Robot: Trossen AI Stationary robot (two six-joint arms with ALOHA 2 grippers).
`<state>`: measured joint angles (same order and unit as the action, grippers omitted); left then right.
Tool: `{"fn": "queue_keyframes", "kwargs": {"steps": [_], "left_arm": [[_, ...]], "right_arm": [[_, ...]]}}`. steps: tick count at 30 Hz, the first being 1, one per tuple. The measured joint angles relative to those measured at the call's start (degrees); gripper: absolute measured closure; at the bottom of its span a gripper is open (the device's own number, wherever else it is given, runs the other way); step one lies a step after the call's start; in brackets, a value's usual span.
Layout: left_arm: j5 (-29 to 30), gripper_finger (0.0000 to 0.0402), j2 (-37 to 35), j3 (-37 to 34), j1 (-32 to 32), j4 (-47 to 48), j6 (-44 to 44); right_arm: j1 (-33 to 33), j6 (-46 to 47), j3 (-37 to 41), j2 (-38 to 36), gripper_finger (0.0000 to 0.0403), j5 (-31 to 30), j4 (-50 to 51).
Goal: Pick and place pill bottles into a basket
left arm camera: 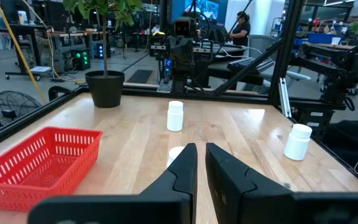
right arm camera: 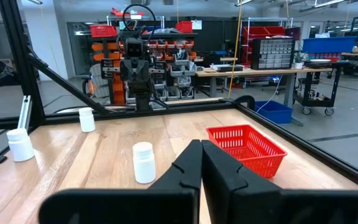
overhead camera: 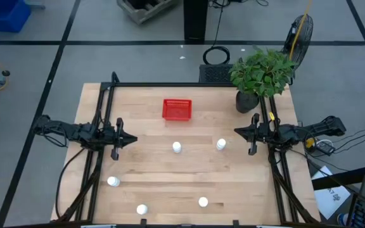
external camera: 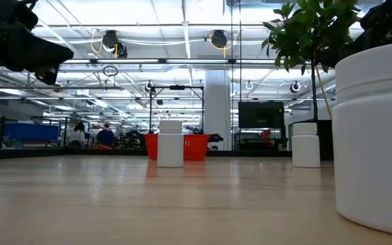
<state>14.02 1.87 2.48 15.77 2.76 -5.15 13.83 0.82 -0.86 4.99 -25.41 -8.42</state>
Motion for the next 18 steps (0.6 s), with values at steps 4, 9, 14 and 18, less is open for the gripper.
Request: {"fn": "queue_keyframes", "kwargs": {"steps": [4,9,14,18], "left_arm": [[0.0,0.0366,0.0,0.0,0.02,0.0,0.0],[0.0,0.0366,0.0,0.0,0.02,0.0,-0.02],[0.0,0.0366,-0.02,0.0,0.01,0.0,0.0],[0.0,0.0366,0.0,0.0,0.02,0.0,-0.02]], "right_arm": [[0.01,0.04,0.0,0.01,0.0403,0.0,-0.11],[-0.01,0.48,0.0,0.02,0.0403,0.01,-3.97],[-0.02,2.79,0.02,0.02,0.0403,-0.21,-12.1],[-0.73,5.61,0.02,0.33,0.0403,0.15,-15.07]]}}
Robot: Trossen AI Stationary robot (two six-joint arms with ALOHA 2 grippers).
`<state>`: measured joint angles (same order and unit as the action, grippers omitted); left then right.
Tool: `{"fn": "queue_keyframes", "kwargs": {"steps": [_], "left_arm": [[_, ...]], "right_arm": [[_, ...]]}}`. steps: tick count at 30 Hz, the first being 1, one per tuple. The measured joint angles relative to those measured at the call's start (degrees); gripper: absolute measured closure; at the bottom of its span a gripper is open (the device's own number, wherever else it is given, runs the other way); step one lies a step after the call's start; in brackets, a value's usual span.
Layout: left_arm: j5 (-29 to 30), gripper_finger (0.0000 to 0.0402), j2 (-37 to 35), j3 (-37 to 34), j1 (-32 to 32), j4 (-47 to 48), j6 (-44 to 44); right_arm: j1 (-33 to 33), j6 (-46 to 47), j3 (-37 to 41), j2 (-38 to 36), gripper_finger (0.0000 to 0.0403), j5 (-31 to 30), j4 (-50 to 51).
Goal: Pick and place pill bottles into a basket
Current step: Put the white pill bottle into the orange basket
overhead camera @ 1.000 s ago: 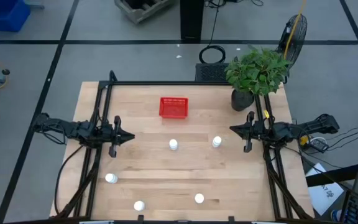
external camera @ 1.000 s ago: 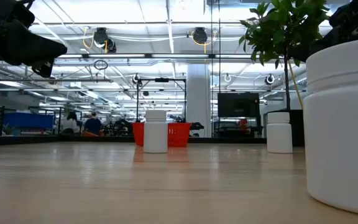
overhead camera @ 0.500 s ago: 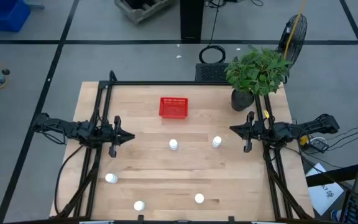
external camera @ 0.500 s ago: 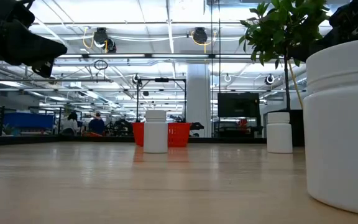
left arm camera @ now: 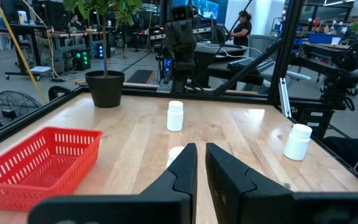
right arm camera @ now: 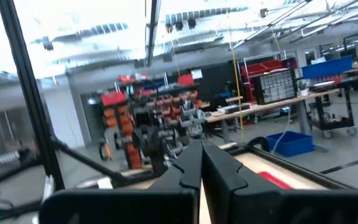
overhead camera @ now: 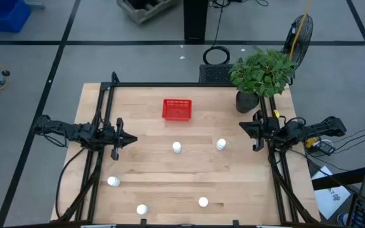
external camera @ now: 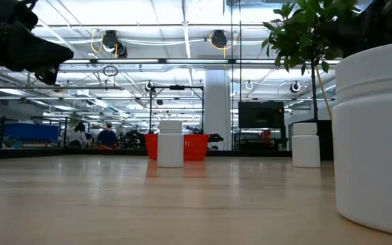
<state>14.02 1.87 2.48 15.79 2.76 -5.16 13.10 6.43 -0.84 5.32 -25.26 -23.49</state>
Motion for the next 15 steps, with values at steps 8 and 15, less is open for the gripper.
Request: {"fn": "queue_keyframes", "kwargs": {"steps": [8,15], "left_arm": [[0.0,0.0366,0.0,0.0,0.0,0.0,0.01],[-0.02,0.0366,0.0,0.0,0.0,0.0,0.02]], "right_arm": [[-0.13,9.89,-0.51,11.25,0.0368,-0.53,-0.98],[-0.1,11.7,-8.56,31.75,0.0223,-6.0,0.45]]}}
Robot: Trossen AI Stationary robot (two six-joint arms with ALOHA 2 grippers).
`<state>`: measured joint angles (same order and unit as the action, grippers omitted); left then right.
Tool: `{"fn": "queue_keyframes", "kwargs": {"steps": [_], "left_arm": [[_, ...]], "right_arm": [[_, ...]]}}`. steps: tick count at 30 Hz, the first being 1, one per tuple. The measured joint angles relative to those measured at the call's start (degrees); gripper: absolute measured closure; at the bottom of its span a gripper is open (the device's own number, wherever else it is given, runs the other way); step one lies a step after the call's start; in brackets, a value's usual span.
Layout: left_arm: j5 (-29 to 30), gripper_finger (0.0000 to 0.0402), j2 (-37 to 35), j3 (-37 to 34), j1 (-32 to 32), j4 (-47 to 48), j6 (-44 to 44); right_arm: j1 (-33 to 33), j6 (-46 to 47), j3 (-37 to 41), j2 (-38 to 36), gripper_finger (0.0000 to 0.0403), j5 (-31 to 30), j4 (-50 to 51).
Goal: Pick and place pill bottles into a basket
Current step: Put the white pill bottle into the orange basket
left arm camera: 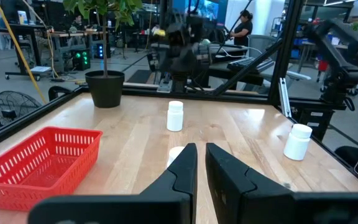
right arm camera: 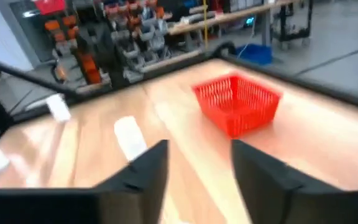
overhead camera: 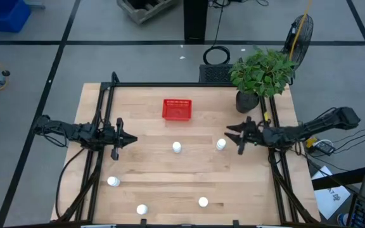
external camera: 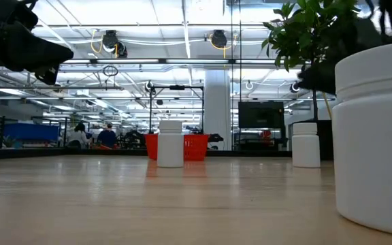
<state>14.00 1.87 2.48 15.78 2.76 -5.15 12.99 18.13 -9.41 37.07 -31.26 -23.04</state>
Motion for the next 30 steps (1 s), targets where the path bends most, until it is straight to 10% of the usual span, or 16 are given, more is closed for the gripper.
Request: {"fn": "queue_keyframes", "kwargs": {"steps": [10,30], "left_arm": [[0.01,0.0366,0.0,0.0,-0.01,-0.13,-0.01],[0.02,0.0366,0.0,-0.02,-0.01,-0.39,0.0]], "right_arm": [[3.98,-4.89,-18.93,21.91,0.0059,-3.5,16.2],[4.44,14.88,-19.06,23.55,0.0078,2.9,31.32]]}}
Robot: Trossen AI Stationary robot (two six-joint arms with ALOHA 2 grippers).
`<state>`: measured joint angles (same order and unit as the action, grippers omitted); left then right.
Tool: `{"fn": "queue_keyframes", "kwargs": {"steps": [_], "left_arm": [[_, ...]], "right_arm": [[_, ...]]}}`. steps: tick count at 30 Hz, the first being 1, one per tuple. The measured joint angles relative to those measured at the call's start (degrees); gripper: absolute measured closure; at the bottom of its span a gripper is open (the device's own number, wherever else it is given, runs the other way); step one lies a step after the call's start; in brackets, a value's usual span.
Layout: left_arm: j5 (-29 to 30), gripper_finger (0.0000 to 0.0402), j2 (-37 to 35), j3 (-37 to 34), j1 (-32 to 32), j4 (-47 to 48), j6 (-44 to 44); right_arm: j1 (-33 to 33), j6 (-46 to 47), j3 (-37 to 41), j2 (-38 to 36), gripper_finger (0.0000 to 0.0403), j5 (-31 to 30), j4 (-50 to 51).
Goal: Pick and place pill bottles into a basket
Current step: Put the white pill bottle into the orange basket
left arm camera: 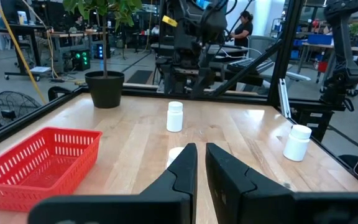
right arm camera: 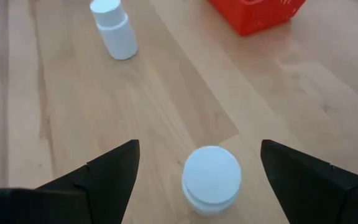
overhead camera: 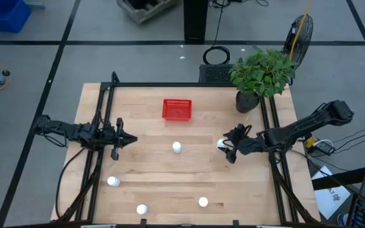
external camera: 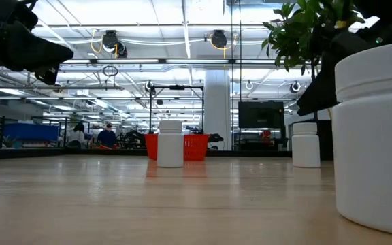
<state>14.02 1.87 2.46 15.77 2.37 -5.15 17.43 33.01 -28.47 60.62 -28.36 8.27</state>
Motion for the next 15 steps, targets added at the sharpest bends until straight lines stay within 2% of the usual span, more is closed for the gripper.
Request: {"fn": "queue_keyframes", "kwargs": {"steps": [15], "left_arm": [[0.0,0.0366,0.0,0.0,0.0,-0.04,-0.02]], "right_arm": [[0.68,3.88,0.02,5.03,0.0078,-0.04,1.71]]}}
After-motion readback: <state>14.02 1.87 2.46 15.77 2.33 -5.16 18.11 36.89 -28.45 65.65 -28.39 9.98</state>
